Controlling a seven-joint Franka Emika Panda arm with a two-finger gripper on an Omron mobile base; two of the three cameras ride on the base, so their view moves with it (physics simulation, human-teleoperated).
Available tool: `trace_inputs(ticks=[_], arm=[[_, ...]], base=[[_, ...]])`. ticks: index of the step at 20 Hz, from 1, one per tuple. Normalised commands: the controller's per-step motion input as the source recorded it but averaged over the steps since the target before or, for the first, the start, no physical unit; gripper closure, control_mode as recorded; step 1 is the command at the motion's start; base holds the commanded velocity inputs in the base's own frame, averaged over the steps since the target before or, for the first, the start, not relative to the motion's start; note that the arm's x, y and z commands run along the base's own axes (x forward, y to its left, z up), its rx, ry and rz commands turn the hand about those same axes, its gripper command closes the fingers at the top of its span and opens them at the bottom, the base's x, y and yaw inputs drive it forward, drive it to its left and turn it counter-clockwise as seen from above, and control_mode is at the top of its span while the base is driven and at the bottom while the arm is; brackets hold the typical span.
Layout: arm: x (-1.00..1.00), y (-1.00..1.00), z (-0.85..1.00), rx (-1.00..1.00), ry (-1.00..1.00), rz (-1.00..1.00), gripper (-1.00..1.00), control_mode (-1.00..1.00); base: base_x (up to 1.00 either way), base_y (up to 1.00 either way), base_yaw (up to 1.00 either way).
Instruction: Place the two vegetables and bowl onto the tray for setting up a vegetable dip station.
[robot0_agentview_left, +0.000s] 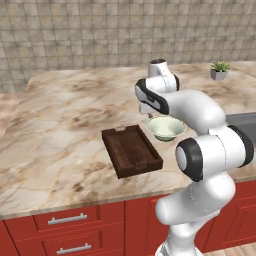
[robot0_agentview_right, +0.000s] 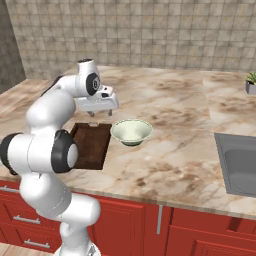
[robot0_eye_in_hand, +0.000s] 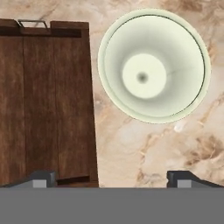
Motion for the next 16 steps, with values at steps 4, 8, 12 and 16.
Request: trace_inputs(ticks=[4,8,12,16], arm=[[0.23,0.07,-0.19,0.0,-0.01,-0.02,-1.0,-1.0],[0.21,0.13,-0.26,0.03,-0.01,0.0,-1.0,-1.0],[0.28,0.08,-0.19,0.01,-0.04,0.0,-1.0,-1.0],[0.31,0.0,-0.12,0.0,-0.01,0.0,-1.0,-1.0]], base=[[0.0,0.0,0.0],[0.0,0.0,0.0],[0.0,0.0,0.0],[0.0,0.0,0.0]])
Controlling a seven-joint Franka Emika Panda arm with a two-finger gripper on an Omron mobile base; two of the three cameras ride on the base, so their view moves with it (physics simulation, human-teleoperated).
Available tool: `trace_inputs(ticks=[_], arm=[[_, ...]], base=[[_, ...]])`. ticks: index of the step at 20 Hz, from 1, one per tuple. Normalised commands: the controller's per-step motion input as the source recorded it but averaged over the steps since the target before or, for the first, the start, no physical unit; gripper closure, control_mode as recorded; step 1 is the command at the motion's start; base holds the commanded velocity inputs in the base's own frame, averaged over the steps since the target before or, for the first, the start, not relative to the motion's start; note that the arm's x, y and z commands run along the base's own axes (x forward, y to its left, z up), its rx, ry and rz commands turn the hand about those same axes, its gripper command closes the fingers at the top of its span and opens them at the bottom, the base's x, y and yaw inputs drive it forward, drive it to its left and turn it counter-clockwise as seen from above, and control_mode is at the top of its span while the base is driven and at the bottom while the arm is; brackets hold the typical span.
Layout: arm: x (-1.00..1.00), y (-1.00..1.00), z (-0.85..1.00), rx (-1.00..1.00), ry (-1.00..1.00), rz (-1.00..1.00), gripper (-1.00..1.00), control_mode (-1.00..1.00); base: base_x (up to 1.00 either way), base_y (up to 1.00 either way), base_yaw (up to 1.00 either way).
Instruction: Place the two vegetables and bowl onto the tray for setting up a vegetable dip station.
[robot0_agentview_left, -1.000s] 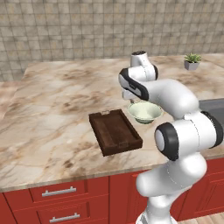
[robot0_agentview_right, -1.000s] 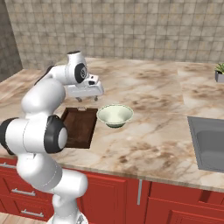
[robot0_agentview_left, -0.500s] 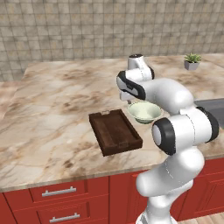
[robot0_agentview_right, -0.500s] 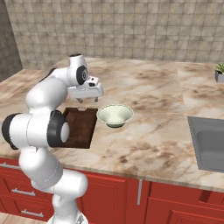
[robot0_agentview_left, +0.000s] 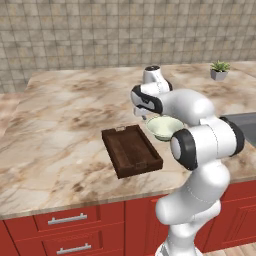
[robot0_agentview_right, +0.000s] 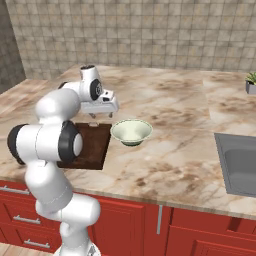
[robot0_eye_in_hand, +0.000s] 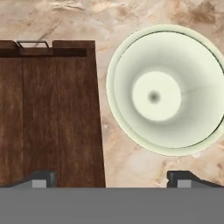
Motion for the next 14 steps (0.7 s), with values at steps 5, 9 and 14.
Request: trace_inputs(ticks=[5,9,14], arm=[[0.3,-0.01,-0.21,0.0,-0.01,0.0,-1.0,-1.0],[0.18,-0.14,-0.23,0.0,0.0,-0.03,-1.0,-1.0],[0.14,-0.09,-0.26,0.0,0.0,-0.04,-1.0,-1.0]], base=[[0.0,0.0,0.0],[0.0,0.0,0.0],[0.0,0.0,0.0]])
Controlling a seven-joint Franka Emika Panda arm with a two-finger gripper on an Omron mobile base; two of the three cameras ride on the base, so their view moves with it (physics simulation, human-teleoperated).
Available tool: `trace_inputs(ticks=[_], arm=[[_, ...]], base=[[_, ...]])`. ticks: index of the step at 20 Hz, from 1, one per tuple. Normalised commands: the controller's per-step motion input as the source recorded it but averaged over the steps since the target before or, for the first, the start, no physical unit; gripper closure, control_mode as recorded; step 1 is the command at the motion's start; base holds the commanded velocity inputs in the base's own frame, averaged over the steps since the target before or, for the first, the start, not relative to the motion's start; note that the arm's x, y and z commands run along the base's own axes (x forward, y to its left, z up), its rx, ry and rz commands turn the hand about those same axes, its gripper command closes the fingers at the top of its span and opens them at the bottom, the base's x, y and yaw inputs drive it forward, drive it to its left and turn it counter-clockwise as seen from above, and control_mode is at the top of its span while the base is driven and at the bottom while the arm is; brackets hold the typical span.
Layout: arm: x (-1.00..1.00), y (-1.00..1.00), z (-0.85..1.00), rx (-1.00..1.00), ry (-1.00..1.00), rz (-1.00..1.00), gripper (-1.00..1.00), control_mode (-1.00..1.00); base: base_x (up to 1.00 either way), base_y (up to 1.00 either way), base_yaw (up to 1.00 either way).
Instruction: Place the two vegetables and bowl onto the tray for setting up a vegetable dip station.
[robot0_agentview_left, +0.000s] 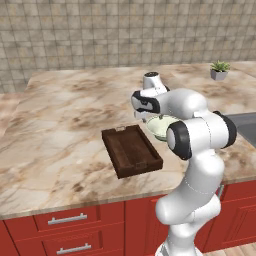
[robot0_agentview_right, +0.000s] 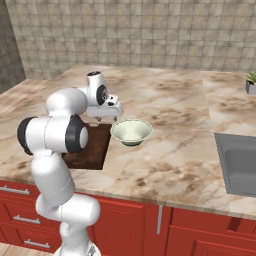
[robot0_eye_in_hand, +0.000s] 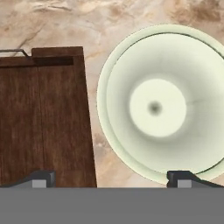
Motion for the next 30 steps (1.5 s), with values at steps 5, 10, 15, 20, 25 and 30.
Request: trace_inputs(ticks=[5,10,15,20,25,30], arm=[[0.08,-0.01,-0.2,0.0,0.0,-0.03,-1.0,-1.0],[0.09,0.0,-0.16,0.0,0.0,-0.01,-1.0,-1.0],[0.17,0.0,-0.17,0.0,0.0,0.0,-1.0,-1.0],[0.22,0.0,-0.2,0.0,0.0,0.0,-1.0,-1.0],[0.23,0.0,-0.19,0.0,0.0,0.0,-1.0,-1.0],[0.13,0.0,-0.19,0.0,0.01,0.0,-1.0,-1.0]], base=[[0.0,0.0,0.0],[0.0,0.0,0.0],[0.0,0.0,0.0],[0.0,0.0,0.0],[0.0,0.0,0.0],[0.0,0.0,0.0]])
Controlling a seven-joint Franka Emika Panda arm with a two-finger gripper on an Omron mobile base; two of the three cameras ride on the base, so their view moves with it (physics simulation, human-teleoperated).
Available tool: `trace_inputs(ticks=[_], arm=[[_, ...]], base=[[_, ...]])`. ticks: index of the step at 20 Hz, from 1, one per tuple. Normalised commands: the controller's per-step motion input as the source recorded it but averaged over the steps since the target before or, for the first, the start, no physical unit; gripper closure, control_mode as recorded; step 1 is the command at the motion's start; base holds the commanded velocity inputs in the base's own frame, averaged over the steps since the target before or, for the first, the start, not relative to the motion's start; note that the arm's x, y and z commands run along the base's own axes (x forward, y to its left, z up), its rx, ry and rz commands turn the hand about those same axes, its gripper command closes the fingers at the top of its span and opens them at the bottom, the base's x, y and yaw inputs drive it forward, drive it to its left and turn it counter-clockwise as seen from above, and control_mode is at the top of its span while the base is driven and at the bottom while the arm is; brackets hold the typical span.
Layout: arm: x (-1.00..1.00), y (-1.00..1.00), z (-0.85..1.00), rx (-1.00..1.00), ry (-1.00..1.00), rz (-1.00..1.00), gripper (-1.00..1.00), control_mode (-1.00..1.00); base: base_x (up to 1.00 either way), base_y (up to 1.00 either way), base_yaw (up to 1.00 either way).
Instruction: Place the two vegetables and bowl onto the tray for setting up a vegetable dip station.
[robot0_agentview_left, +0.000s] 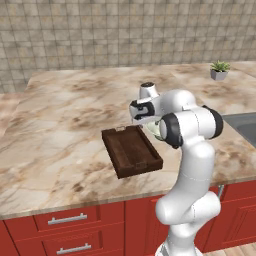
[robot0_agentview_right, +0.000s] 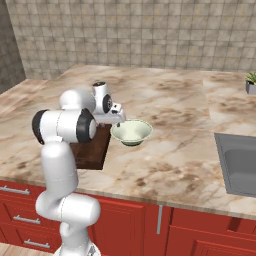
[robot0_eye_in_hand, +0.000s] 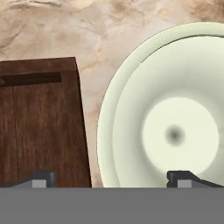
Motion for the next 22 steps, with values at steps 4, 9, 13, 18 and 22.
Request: trace_inputs(ticks=[4,9,13,18,22], arm=[[0.07,0.0,-0.21,-0.03,0.02,0.0,-1.0,-1.0],[0.03,-0.1,-0.17,-0.01,0.0,0.0,-1.0,-1.0],[0.11,-0.13,-0.1,0.0,0.01,0.01,-1.0,-1.0],[0.1,-0.06,-0.15,-0.02,0.01,0.03,-1.0,-1.0],[0.08,0.0,-0.14,-0.01,0.0,0.04,-1.0,-1.0]], base=[[0.0,0.0,0.0],[0.0,0.0,0.0],[0.0,0.0,0.0],[0.0,0.0,0.0],[0.0,0.0,0.0]])
